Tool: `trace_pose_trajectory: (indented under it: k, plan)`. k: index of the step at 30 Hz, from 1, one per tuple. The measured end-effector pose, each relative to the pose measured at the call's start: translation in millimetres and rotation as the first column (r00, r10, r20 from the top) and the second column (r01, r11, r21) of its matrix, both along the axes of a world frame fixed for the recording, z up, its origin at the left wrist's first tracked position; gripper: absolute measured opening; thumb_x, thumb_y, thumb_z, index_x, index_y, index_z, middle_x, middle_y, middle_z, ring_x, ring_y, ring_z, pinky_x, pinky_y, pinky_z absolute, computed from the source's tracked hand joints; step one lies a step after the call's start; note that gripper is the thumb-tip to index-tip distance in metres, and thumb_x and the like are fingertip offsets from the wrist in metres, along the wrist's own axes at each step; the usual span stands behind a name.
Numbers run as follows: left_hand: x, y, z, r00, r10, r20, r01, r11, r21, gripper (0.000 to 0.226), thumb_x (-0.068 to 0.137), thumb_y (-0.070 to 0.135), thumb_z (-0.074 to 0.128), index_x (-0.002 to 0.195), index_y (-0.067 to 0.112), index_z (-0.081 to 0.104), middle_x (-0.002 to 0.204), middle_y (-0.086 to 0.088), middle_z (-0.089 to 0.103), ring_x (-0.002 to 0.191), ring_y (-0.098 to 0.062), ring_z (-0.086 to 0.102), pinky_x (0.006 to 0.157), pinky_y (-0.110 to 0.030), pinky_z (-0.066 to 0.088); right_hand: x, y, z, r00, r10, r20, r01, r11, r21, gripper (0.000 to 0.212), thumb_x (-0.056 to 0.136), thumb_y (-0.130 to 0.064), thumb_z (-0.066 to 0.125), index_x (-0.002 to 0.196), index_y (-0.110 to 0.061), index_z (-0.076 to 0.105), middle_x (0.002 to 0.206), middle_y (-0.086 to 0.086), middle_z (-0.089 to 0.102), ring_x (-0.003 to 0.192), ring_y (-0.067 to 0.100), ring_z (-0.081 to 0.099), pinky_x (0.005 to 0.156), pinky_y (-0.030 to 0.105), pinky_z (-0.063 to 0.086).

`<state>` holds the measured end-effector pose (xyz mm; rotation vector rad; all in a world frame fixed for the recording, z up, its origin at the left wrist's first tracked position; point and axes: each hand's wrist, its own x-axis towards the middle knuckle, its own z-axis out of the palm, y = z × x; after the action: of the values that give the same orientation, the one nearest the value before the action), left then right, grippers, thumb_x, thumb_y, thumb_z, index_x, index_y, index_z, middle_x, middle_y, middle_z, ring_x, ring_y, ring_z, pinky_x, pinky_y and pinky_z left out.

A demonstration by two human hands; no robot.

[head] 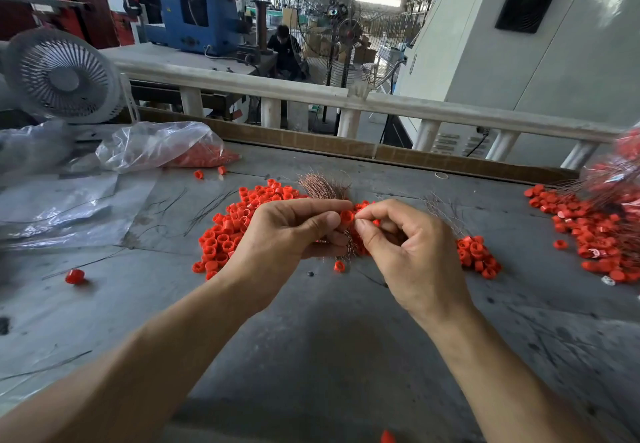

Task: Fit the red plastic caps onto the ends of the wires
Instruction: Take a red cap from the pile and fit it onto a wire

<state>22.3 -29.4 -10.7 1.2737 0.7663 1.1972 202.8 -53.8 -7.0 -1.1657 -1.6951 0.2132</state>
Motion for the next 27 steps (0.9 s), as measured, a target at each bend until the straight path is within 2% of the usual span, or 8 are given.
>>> trace_pose_trajectory:
  k: [4,7,10,15,18,22,24,27]
  plan:
    - [-0.1,0.8,0.2,1.000,0.002,0.019,-0.002,1.000,-0.015,0.025,0.080,0.014,0.069,0.102,0.014,0.081,0.087,-0.016,0.074,0.081,-0.021,0.073,0.080,-0.035,0.063,0.9,1.0,-1.1,1.000,0.006,-0.004,-0.006,1.000,-0.010,0.012,0.091,-0.014,0.075,0.086,-0.025,0.075,0.071,-0.014,0.070,0.070,0.012,0.067,0.062,0.027,0.052]
    - [0.8,1.3,0.1,1.000,0.001,0.030,0.000,1.000,-0.020,0.022,0.084,0.008,0.068,0.101,0.015,0.081,0.086,-0.016,0.075,0.080,-0.020,0.073,0.081,-0.037,0.063,1.3,1.8,-2.4,1.000,0.010,-0.014,-0.011,1.000,-0.027,0.012,0.092,-0.016,0.075,0.087,-0.027,0.075,0.073,-0.013,0.070,0.071,0.012,0.067,0.063,0.030,0.053]
    - [0.5,1.6,-0.3,1.000,-0.009,0.030,0.010,1.000,-0.022,0.027,0.092,-0.002,0.063,0.100,0.016,0.082,0.090,-0.016,0.075,0.081,-0.020,0.073,0.083,-0.038,0.063,1.7,2.5,-3.1,0.999,0.012,-0.029,-0.014,0.999,-0.042,0.011,0.092,-0.017,0.075,0.088,-0.027,0.076,0.075,-0.013,0.071,0.074,0.011,0.068,0.065,0.029,0.053]
    - [1.2,0.0,1.6,0.998,-0.026,0.059,0.028,0.999,-0.036,0.030,0.093,-0.004,0.061,0.098,0.016,0.082,0.093,-0.018,0.074,0.081,-0.020,0.072,0.081,-0.036,0.063,2.3,2.3,-3.6,0.998,0.043,-0.047,-0.047,0.996,-0.078,0.010,0.095,-0.022,0.068,0.092,-0.029,0.074,0.079,-0.010,0.071,0.076,0.011,0.066,0.068,0.026,0.051]
    - [1.8,0.7,1.1,0.996,-0.045,0.080,0.047,0.998,-0.030,0.025,0.091,0.001,0.063,0.099,0.014,0.082,0.093,-0.018,0.073,0.080,-0.019,0.071,0.080,-0.036,0.063,1.4,2.5,-3.7,0.995,0.075,-0.062,-0.081,0.990,-0.113,0.016,0.098,-0.026,0.057,0.096,-0.031,0.072,0.078,-0.012,0.068,0.071,0.008,0.062,0.063,0.022,0.048]
    - [1.6,3.3,-0.8,0.990,-0.058,0.127,0.059,0.998,-0.006,0.024,0.084,0.013,0.068,0.105,0.010,0.080,0.093,-0.018,0.073,0.080,-0.020,0.071,0.078,-0.034,0.061,-1.0,2.4,-3.9,0.976,0.146,-0.162,-0.174,0.969,-0.177,0.028,0.100,-0.021,0.046,0.108,-0.027,0.071,0.087,-0.008,0.073,0.081,0.010,0.067,0.072,0.027,0.053]
    - [0.5,4.5,-2.1,0.989,-0.067,0.129,0.065,0.998,0.020,0.024,0.087,0.014,0.068,0.107,0.010,0.079,0.092,-0.017,0.074,0.082,-0.022,0.072,0.080,-0.037,0.061,-1.8,2.1,-5.3,0.958,0.198,-0.207,-0.238,0.953,-0.190,0.031,0.103,-0.016,0.043,0.119,-0.025,0.068,0.085,-0.006,0.073,0.075,0.007,0.067,0.068,0.020,0.050]
    - [0.1,4.9,-3.6,0.988,-0.089,0.128,0.084,0.995,0.050,0.027,0.090,0.018,0.068,0.113,0.006,0.076,0.100,-0.023,0.074,0.088,-0.031,0.073,0.086,-0.050,0.061,-2.6,2.9,-9.6,0.940,0.227,-0.254,-0.286,0.932,-0.224,0.035,0.105,-0.008,0.044,0.134,-0.022,0.057,0.079,-0.011,0.069,0.063,0.003,0.062,0.060,0.010,0.045]
